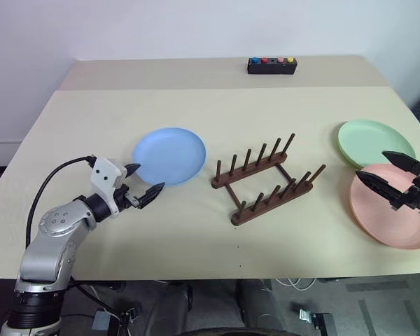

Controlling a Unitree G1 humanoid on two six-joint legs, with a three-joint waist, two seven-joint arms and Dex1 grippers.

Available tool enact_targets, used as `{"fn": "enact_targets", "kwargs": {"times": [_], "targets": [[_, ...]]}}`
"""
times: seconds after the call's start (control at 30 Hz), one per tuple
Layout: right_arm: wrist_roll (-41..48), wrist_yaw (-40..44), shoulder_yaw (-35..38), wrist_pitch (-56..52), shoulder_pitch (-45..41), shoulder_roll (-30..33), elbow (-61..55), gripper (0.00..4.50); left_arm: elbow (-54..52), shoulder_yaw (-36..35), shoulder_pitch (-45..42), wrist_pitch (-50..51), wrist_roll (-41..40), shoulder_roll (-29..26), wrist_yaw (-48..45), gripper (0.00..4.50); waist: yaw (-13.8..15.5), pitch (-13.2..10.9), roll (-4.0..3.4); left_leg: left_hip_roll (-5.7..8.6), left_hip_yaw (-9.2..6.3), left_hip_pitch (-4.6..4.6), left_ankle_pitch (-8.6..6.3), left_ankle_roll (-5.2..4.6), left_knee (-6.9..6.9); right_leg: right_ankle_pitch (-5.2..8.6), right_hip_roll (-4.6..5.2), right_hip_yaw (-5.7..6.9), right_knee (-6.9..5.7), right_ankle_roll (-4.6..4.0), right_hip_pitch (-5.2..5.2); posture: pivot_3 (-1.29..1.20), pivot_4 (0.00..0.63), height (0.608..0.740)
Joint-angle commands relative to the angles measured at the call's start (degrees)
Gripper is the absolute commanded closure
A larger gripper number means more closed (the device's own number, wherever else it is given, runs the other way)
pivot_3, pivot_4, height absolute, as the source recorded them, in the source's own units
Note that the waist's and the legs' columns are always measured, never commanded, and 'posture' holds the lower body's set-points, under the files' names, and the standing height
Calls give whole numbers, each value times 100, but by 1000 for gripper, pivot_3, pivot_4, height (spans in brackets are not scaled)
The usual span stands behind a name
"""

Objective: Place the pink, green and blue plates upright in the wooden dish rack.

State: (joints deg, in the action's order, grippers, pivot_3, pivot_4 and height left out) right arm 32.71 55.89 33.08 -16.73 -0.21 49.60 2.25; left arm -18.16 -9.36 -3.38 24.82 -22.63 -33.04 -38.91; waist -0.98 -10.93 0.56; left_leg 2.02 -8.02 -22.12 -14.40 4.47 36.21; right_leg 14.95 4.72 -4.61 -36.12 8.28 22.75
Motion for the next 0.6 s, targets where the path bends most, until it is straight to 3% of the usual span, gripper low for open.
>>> {"fn": "enact_targets", "kwargs": {"times": [0.03,0.2,0.37,0.6], "targets": [[20,-209,219,-16,158,-67,-401,16,-220,171,-14,8,-90,-51,-177,0,8,0,0,0,0,0,0,0,1,0,0,0,0,0,-1,0,150,740],[131,-395,336,-313,612,-142,-814,16,-152,657,-249,92,-28,-42,-347,0,24,0,1,1,0,-3,0,0,4,0,0,0,1,0,-2,0,150,740],[194,-605,420,-346,970,-394,-1463,16,-340,1382,-437,278,-418,-116,-1233,0,-8,1,-2,0,0,-2,0,0,-2,0,-1,0,0,0,1,0,150,740],[471,-541,598,-567,1341,-430,-1959,16,51,2756,-985,-125,559,-135,-1725,0,38,1,-3,0,2,-3,0,0,3,1,-1,-1,2,-2,-1,0,150,740]]}}
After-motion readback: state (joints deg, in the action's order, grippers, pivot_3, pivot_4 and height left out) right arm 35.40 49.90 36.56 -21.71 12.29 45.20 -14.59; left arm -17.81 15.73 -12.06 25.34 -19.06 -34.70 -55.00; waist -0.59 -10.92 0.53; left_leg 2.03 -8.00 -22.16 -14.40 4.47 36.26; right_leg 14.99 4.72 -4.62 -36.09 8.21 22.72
